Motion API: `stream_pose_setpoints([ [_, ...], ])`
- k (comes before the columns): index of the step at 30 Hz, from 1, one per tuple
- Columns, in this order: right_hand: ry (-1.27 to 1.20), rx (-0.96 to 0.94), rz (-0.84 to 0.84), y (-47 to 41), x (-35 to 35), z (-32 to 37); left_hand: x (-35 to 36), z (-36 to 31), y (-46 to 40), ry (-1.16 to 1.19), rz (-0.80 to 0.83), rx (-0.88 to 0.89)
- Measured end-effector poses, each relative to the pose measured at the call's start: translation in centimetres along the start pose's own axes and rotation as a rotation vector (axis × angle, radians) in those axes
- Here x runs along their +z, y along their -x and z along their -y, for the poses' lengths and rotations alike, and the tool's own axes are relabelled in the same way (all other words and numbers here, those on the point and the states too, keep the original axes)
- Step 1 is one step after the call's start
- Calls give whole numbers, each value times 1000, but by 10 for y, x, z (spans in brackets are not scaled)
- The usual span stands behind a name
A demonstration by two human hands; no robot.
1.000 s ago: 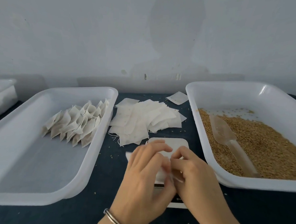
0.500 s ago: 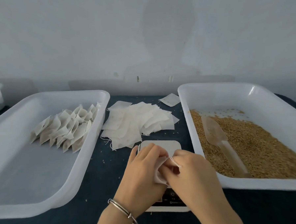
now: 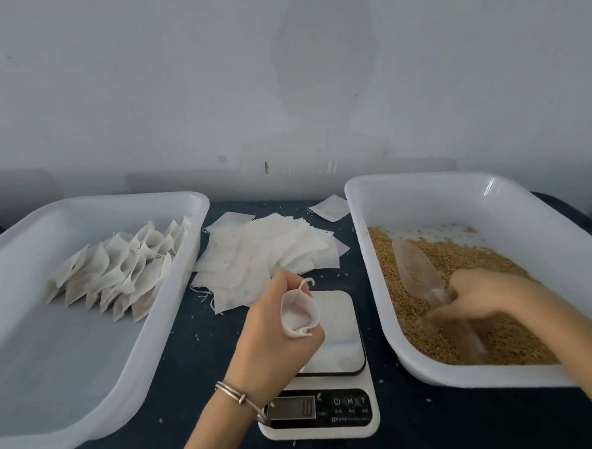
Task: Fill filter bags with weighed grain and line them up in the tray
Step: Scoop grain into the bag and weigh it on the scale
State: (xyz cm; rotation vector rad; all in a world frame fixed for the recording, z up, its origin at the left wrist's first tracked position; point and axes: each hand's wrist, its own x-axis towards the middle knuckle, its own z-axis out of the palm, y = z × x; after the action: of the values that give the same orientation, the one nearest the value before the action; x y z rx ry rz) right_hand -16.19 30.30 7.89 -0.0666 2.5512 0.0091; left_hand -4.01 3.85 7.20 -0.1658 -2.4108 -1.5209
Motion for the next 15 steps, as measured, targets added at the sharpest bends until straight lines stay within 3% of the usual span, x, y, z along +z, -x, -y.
stream_pose_setpoints([
  [3,-93,-14,-33,-8,5,0,5,0,2,5,10,-4],
  [5,-94,13,-152,-6,-7,-11,5,2,3,-12,6,-3],
  [9,298,169,-436,3,-40,-61,2,5,-1,-16,-3,-18],
  [12,545,298,-353,-5,-52,-98,1,7,-5,-11,-17,-6],
  [15,456,289,-211,-5,-46,-114,0,9,-8,-6,-22,-3],
])
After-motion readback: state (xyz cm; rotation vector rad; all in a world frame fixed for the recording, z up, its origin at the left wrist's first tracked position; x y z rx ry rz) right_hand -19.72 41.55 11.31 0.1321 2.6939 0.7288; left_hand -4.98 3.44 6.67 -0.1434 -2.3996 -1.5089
